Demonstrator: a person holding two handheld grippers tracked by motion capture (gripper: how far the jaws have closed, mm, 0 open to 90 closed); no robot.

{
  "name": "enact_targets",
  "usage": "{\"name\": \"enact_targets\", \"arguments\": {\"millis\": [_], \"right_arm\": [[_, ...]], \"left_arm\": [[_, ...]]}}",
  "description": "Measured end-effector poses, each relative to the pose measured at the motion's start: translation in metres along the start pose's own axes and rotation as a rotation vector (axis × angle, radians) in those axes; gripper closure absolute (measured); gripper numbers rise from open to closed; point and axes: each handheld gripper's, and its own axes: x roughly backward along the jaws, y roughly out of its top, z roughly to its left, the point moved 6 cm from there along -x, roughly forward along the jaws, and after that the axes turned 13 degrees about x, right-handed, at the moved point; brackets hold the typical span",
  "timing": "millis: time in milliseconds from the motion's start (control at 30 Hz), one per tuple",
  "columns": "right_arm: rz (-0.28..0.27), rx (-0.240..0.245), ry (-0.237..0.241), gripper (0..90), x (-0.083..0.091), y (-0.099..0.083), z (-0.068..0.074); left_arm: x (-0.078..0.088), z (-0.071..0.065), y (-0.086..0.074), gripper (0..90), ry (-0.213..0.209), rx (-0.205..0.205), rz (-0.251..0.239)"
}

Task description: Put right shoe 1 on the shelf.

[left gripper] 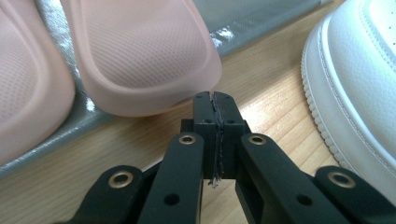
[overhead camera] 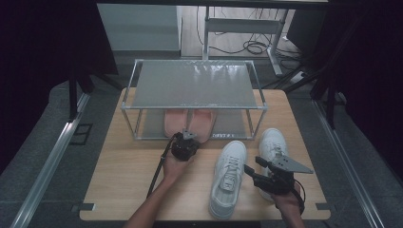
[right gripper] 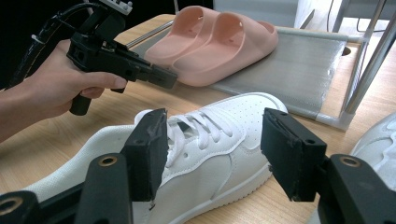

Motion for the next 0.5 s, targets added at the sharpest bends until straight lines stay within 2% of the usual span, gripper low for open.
{"name": "enact_targets", "arguments": {"millis": [100,133,300,500], "right_arm": [[0.000,0.005,0.000,42.0,0.000,0.001,0.000],[0.001,0.004,0.001,42.0,0.000,0.000,0.001],[0.000,0.000,-0.001,42.0,0.000,0.000,-0.001],[-0.001,-0.004,-0.003,42.0,0.000,-0.001,-0.002]], "left_arm": [[-0.004,0.004,0.002,89.8,0.015,-0.010,0.011],[-0.005,0.004,0.003,89.8,0.013,-0.002,0.012],[-0.010,0.004,0.006,90.0,0.021,-0.002,0.002],[-0.014,0.008,0.008,90.0,0.026,0.024,-0.016]]}}
